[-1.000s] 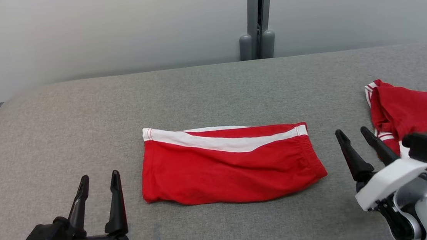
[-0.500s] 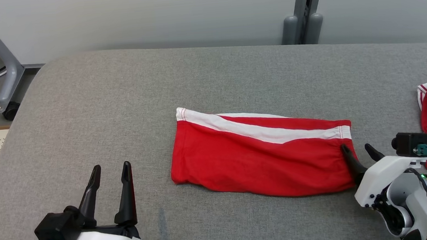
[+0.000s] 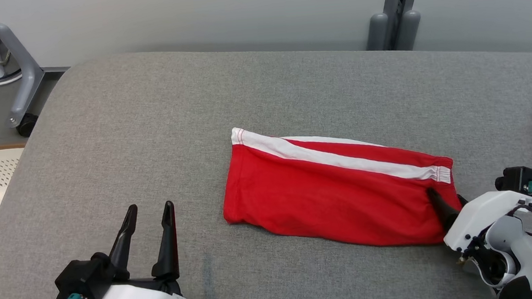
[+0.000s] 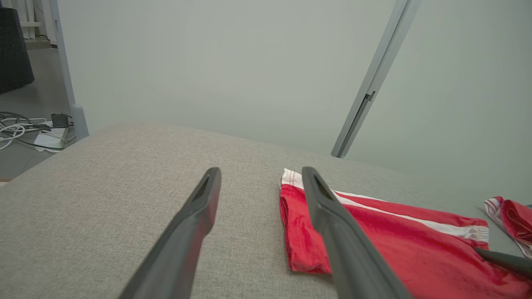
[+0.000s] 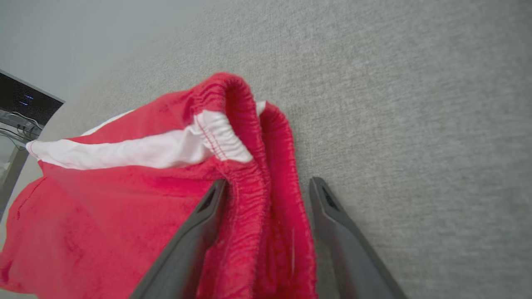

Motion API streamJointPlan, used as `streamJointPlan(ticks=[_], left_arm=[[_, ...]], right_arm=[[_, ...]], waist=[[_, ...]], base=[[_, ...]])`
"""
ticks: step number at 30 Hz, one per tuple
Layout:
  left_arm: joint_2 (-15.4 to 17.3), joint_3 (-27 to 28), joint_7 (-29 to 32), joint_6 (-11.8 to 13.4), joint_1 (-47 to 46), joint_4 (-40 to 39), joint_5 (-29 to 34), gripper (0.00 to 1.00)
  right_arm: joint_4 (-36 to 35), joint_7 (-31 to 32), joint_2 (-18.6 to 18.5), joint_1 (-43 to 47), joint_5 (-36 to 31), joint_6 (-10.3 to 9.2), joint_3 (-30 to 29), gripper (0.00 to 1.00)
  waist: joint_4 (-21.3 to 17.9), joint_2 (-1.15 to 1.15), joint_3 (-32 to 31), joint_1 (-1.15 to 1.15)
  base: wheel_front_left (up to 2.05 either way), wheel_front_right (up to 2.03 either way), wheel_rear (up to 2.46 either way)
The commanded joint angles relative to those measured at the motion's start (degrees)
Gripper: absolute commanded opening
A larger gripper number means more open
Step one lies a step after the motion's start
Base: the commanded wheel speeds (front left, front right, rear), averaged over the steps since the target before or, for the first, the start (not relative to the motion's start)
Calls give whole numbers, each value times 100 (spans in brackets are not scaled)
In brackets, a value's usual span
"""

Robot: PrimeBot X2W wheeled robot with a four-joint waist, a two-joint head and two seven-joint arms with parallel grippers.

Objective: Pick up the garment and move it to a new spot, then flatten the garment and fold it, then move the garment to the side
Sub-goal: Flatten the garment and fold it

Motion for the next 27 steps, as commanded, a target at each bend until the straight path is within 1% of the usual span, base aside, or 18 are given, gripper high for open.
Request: streamJointPlan(ticks=[1,2,3,4,5,8,13,18,23,25,27], left_arm=[[19,10,-6,-7,-111,16,27,100],[21,10,-6,-6,-115,33,30,100],[25,11,-6,-2,-112,42,33,100],[31,11,-7,-2,-108,53,33,100],[36,10,-6,-2,-104,63,33,100],[38,0,-7,16,-110,74,36,100],[51,-18,-3,39,-20,64,24,100],[53,-46,20,69,39,60,2,100],[66,-81,60,92,107,52,-14,100],[62,-104,71,85,129,71,-26,100],[52,-118,83,91,128,82,-36,100]], right_arm=[[128,101,112,80,49,1,77,100],[131,89,129,76,123,1,105,71],[131,82,140,65,189,1,137,39],[113,42,143,41,268,1,152,10],[96,-14,138,19,344,1,162,0],[21,-170,86,-42,521,1,230,0],[-201,-273,-123,49,846,1,332,0],[-615,8,-531,309,1345,1,316,0],[-958,364,-1044,506,1578,1,194,0],[-1058,535,-1087,514,1666,1,132,0],[-1195,648,-1022,464,1814,1,0,0]], waist=[[11,0,-6,0],[21,0,-17,0],[30,0,-27,0],[37,0,-35,0],[42,0,-47,0],[42,0,-88,0],[-38,0,-197,0],[-163,0,-303,0],[-254,0,-358,0],[-272,0,-383,0],[-280,0,-406,0]], base=[[0,0,0],[0,0,0],[0,0,0],[0,0,0],[0,0,0],[0,0,0],[0,0,0],[0,0,0],[0,0,0],[0,0,0],[0,0,0]])
